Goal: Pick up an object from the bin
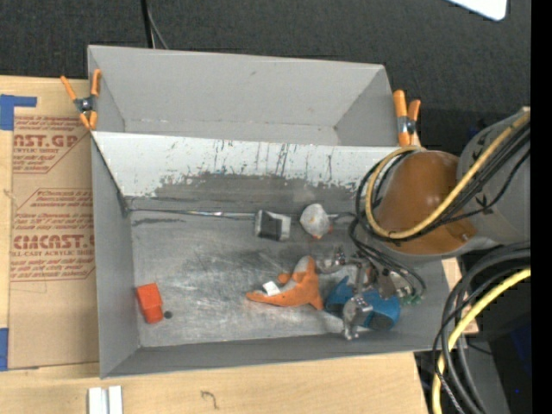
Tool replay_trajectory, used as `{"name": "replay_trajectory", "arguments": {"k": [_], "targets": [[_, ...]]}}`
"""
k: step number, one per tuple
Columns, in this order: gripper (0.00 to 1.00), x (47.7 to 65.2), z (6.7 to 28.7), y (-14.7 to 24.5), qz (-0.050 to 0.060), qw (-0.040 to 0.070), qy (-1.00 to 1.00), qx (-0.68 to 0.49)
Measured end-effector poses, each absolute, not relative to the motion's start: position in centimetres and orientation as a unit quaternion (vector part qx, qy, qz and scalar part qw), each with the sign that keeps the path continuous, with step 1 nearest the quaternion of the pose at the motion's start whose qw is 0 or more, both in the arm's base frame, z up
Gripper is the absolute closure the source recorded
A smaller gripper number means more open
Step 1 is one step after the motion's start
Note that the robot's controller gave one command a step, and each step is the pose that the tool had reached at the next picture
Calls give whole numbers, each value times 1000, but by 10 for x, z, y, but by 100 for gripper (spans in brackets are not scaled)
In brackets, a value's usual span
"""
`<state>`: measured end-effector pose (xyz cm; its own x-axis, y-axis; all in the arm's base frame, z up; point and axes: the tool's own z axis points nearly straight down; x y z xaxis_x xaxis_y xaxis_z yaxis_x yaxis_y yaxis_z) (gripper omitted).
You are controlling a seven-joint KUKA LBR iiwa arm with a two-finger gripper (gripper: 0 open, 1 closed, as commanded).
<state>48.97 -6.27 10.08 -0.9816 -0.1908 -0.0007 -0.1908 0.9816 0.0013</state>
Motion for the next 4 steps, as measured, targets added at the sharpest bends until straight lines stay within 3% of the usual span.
{"name": "replay_trajectory", "arguments": {"k": [1,2,3,4], "targets": [[0,490,101,-63,1,0,995,-96],[100,502,72,-38,0,5,1000,-16],[100,502,72,-38,0,5,1000,-16],[100,524,229,-16,0,4,991,-134]]}}
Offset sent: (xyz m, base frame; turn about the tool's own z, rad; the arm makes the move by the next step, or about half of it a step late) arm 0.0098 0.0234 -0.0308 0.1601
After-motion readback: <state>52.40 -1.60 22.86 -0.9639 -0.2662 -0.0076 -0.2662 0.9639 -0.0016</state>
